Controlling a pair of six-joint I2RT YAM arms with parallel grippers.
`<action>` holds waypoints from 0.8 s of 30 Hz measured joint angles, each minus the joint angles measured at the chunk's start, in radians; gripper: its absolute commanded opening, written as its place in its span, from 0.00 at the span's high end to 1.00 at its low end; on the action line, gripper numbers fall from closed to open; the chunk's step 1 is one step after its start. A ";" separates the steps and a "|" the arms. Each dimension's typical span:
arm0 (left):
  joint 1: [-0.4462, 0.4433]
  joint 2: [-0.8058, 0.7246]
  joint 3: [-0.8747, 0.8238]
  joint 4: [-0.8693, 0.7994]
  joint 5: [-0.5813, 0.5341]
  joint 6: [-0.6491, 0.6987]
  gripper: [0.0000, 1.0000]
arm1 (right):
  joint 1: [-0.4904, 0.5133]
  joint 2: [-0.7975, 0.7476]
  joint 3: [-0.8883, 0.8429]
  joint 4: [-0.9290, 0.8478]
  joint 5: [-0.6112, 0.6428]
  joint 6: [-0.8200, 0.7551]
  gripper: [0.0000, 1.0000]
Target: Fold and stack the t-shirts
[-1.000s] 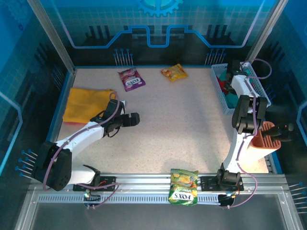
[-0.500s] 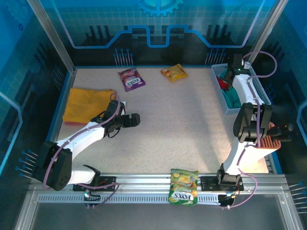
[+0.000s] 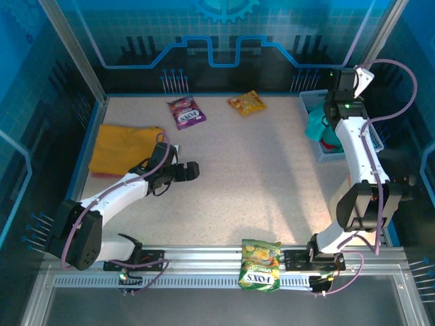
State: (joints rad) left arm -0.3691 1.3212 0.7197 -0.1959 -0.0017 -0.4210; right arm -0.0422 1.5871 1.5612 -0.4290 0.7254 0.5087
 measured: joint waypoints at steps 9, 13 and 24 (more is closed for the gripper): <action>0.000 0.000 0.000 0.018 0.029 -0.023 0.03 | 0.107 -0.122 -0.277 0.236 0.019 -0.124 1.00; -0.001 0.002 0.000 0.030 0.056 -0.036 0.03 | 0.245 -0.227 -0.388 0.417 0.074 -0.278 1.00; -0.001 0.072 0.005 0.063 0.102 -0.056 0.03 | 0.525 -0.299 -0.493 1.275 0.279 -1.063 1.00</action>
State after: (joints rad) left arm -0.3698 1.3937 0.7250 -0.1329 0.1005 -0.4774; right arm 0.4831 1.2877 1.0683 0.8459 1.0046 -0.5541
